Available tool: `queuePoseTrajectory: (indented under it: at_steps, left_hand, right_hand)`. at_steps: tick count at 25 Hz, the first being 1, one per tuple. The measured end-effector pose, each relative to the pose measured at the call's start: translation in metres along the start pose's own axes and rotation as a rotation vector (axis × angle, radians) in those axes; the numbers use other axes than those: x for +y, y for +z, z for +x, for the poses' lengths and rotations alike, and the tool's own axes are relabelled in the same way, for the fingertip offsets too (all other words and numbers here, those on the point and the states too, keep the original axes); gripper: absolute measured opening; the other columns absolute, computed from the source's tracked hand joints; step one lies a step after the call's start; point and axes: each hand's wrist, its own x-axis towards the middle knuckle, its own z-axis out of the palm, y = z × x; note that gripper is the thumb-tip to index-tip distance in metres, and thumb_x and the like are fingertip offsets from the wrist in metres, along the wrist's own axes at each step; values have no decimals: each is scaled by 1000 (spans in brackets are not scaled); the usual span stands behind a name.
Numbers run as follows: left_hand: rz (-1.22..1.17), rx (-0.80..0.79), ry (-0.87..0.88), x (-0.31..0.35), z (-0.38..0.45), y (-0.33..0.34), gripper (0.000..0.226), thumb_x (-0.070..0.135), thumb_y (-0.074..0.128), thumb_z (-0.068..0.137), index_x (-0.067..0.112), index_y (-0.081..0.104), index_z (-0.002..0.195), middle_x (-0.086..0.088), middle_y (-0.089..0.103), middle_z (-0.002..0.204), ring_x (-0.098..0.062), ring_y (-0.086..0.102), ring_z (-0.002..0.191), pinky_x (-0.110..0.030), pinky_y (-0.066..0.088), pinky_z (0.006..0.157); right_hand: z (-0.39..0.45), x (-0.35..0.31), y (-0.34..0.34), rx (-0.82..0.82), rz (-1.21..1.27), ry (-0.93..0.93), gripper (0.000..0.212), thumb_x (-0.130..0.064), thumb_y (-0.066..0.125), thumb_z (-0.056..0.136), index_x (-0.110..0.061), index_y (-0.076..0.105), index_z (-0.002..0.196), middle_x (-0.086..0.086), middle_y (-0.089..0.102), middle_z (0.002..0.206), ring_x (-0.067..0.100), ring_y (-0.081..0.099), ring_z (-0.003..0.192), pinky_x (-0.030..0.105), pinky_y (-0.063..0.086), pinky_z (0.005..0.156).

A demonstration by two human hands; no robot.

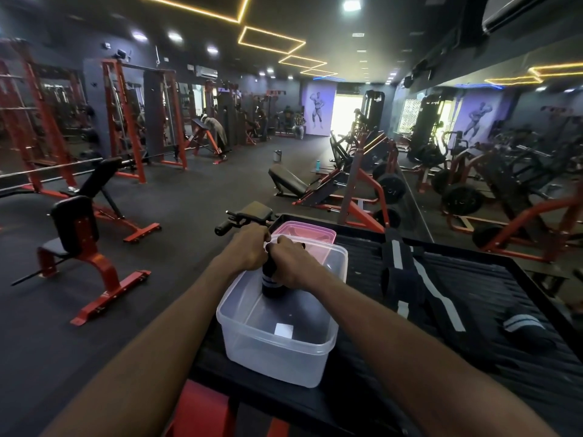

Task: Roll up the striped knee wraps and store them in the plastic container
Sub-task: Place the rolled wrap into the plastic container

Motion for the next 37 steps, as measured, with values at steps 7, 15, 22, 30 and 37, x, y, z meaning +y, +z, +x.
queuePoseTrajectory:
  at_steps: [7,15,22,30,37]
  left_hand:
    - [17,151,-18,26,3,-5,7,11,62,75,9,63,82,-18,64,99,-41,60,94,-45,52,77]
    - [-39,180,207,149,23,15,23,14,54,82,11,74,94,-17,69,102,-40,63,98,-49,54,86]
    - [-72,-155,377,240,19,58,9,14,55,79,8,62,80,-18,69,99,-39,64,96,-49,55,84]
    - [-41,-339,435,276,18,112,26,13,55,82,4,67,103,-17,66,108,-36,62,100,-50,55,88]
    - [-182,-339,395,271,22,97,25,12,51,88,8,68,105,-13,67,111,-31,65,98,-45,56,88]
  right_hand:
    - [-13,29,-36,145,175,93,17,-13,64,83,-6,69,97,18,70,103,37,65,97,35,50,77]
    - [-101,146,-65,295,172,507,11,-25,61,89,-21,71,87,4,69,92,23,65,85,39,56,77]
    - [-196,222,-61,123,-66,893,34,-34,55,80,-14,65,105,17,64,115,41,61,106,46,53,90]
    - [-256,279,-20,-128,58,1221,68,-42,70,78,-15,39,133,27,42,139,47,49,124,57,45,101]
    - [-242,270,-36,267,526,1156,86,-23,83,77,-5,27,140,21,53,130,35,56,116,40,49,95]
